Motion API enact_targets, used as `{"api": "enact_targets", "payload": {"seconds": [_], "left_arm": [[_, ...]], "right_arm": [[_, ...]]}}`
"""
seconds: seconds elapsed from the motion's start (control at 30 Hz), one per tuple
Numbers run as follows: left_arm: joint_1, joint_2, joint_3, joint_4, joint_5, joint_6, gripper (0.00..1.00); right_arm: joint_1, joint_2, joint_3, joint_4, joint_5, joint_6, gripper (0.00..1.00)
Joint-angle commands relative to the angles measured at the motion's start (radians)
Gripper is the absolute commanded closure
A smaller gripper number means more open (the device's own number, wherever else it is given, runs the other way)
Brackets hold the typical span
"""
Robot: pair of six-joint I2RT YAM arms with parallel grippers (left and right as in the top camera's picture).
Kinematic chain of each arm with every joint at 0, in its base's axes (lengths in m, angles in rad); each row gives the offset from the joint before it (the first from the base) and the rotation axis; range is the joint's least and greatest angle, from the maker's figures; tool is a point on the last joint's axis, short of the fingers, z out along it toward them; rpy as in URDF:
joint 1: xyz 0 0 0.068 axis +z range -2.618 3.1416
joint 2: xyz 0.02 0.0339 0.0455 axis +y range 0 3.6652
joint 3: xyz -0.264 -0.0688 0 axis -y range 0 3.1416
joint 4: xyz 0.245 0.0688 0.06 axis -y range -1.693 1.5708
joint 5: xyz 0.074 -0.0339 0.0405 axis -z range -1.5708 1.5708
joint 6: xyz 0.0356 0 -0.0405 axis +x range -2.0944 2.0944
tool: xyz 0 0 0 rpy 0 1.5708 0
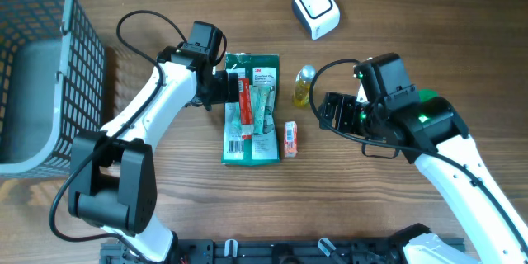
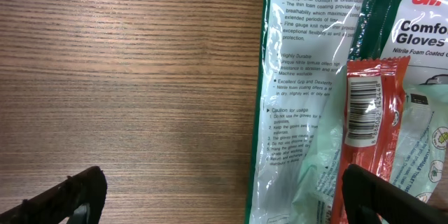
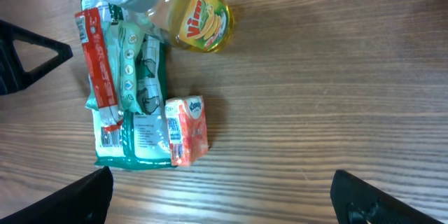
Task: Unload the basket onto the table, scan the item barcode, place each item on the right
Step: 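Release the Kleenex pack and move the right gripper over the oil bottle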
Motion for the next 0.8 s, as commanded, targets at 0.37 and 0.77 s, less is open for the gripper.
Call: {"api": "enact_targets", "payload": {"seconds": [0.37,0.77], "left_arm": [[-0.003,-0.016,-0.005,0.000,-0.006,-0.002,0.00],[-0.003,-0.016,-0.005,0.000,-0.006,-0.002,0.00]], "right_arm": [[-0.045,0.435,0.857,-0.519,0.033,-0.050,0.00],[0.035,0.745,0.855,-0.428,0.129,0.127,0.00]]}}
